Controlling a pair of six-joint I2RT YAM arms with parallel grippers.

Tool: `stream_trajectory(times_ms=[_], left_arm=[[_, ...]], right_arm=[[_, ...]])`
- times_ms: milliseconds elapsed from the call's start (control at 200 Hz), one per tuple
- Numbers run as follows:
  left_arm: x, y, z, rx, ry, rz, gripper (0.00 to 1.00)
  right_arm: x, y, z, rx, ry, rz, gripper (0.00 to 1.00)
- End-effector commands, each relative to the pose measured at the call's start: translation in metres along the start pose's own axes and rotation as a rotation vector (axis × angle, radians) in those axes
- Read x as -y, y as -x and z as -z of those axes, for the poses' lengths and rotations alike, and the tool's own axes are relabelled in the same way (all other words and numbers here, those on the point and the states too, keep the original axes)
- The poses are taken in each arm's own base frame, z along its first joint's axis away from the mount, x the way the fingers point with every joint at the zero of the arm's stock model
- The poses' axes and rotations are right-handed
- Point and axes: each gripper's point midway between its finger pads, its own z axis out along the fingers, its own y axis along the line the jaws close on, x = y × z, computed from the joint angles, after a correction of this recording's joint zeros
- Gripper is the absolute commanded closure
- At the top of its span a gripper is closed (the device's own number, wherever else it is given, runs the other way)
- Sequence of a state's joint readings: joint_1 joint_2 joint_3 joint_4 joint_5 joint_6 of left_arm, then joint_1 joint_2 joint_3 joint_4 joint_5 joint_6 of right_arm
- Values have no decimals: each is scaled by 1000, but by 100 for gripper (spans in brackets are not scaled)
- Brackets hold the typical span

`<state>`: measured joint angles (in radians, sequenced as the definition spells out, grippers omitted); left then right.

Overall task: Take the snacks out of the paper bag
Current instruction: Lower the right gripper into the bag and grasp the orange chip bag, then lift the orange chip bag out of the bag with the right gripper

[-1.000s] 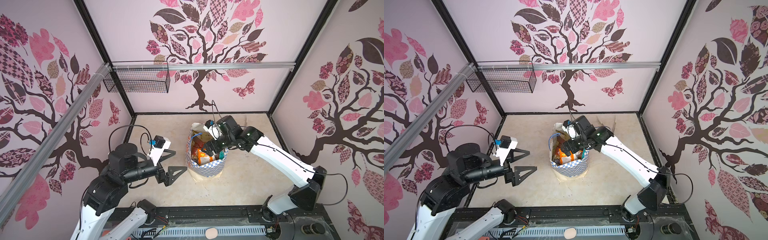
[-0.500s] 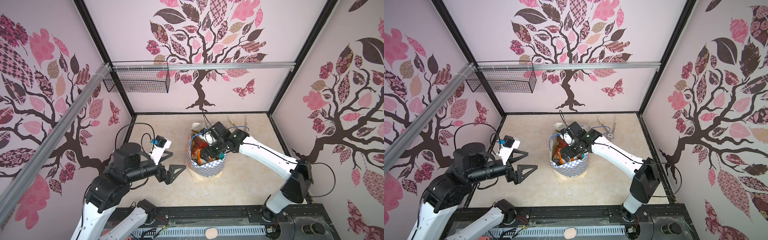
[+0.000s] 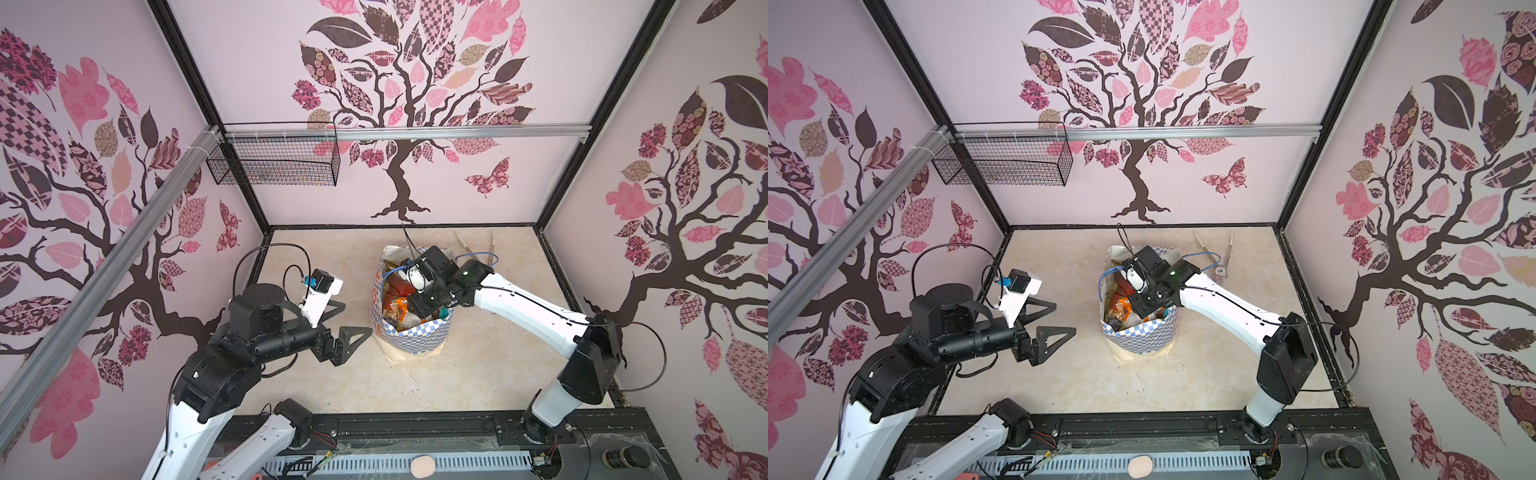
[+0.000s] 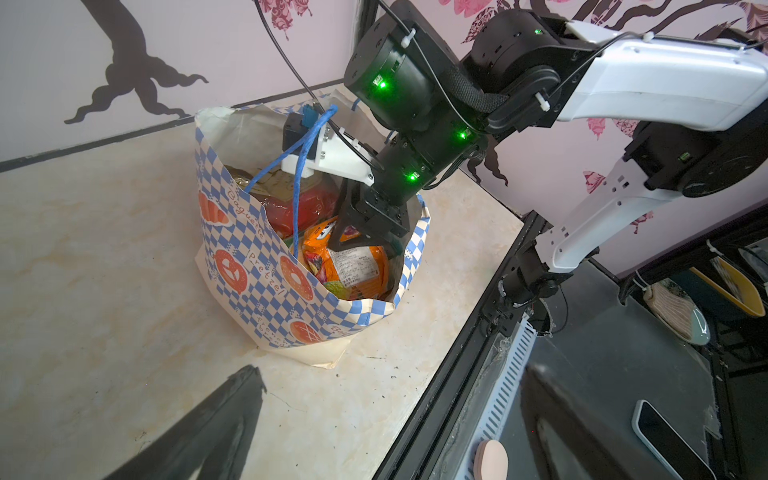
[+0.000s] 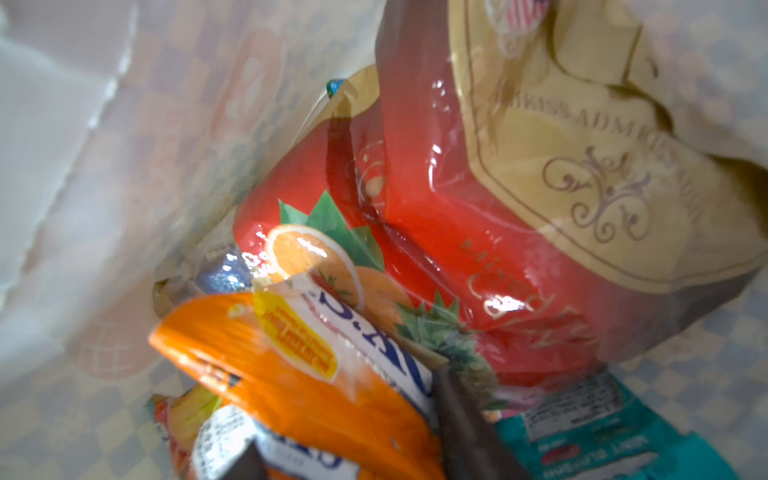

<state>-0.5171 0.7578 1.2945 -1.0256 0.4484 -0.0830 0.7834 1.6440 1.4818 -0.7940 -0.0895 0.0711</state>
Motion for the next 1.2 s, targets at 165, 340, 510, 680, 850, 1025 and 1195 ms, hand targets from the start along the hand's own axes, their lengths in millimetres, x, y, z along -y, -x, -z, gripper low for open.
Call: stream_trajectory(times_ms=[165, 340, 510, 680, 850, 1025, 1195], left_arm=[[6, 10, 4, 49, -20, -18, 1], [8, 15, 3, 74, -37, -32, 1], [10, 20, 4, 101, -44, -31, 1], [10, 20, 4, 106, -49, -37, 1], [14, 24, 6, 121, -68, -40, 1], [19, 30, 8, 140, -87, -37, 1], [18, 29, 5, 137, -94, -32, 1]], right_arm=[[-10, 42, 39, 184, 27, -28, 80], [-9, 59, 62, 296, 23, -74, 89], [-7, 72, 92, 410, 12, -99, 92], [-2, 82, 120, 498, -14, -134, 92], [-1, 93, 158, 603, -20, -162, 92], [9, 102, 218, 769, -69, -199, 92], [27, 94, 270, 908, -161, -242, 92]])
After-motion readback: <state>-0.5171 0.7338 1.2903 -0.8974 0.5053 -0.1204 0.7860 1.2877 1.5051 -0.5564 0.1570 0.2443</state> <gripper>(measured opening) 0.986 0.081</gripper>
